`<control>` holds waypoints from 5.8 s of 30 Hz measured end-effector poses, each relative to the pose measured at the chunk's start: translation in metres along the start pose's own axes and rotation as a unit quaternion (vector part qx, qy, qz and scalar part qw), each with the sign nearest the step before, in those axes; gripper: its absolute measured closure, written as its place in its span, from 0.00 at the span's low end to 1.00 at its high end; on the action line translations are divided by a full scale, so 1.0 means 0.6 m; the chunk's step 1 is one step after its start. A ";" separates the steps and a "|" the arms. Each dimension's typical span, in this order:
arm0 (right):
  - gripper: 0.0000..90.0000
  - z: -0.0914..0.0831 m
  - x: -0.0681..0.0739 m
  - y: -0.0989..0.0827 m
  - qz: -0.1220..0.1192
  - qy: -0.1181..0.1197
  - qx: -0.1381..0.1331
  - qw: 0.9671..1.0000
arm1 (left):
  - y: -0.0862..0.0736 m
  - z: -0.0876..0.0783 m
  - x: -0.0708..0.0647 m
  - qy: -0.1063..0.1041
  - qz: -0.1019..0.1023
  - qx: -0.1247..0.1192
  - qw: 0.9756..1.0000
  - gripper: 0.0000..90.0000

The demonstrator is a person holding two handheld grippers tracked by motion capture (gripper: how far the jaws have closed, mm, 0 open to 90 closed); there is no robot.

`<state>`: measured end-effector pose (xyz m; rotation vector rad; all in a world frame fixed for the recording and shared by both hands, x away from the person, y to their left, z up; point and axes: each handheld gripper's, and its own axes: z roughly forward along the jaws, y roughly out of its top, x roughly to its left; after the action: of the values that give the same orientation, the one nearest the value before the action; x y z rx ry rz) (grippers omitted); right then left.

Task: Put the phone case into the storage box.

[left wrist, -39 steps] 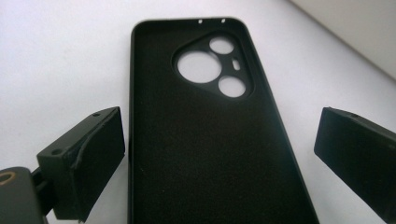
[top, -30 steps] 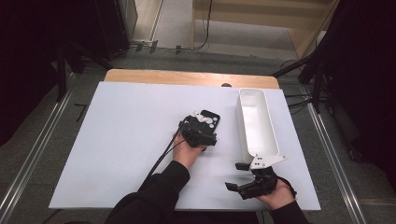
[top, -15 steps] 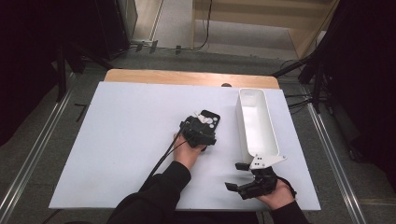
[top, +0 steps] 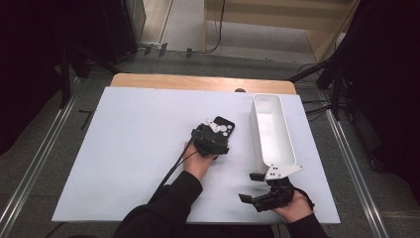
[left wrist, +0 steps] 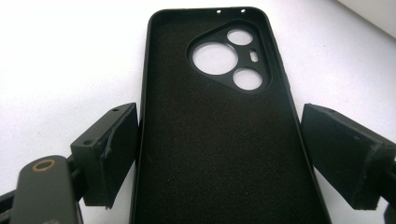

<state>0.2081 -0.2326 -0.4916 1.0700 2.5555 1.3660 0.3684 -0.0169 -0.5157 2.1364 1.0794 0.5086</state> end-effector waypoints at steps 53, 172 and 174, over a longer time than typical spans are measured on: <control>0.15 0.006 0.002 0.000 -0.002 0.000 0.001 1.000 | 0.003 -0.133 0.081 -0.173 -0.013 -0.132 0.976 0.16; 0.15 0.069 0.015 0.228 0.105 -0.016 -0.096 0.990 | -0.151 -0.229 0.071 -0.051 -0.087 -0.266 0.959 0.15; 0.16 0.071 0.016 0.230 0.107 -0.013 -0.096 0.990 | -0.151 -0.230 0.067 -0.044 -0.081 -0.271 0.958 0.15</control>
<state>0.2918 -0.1458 -0.4115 1.3464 2.2873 1.5940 0.2587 0.1090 -0.4840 1.5633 0.9248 0.5496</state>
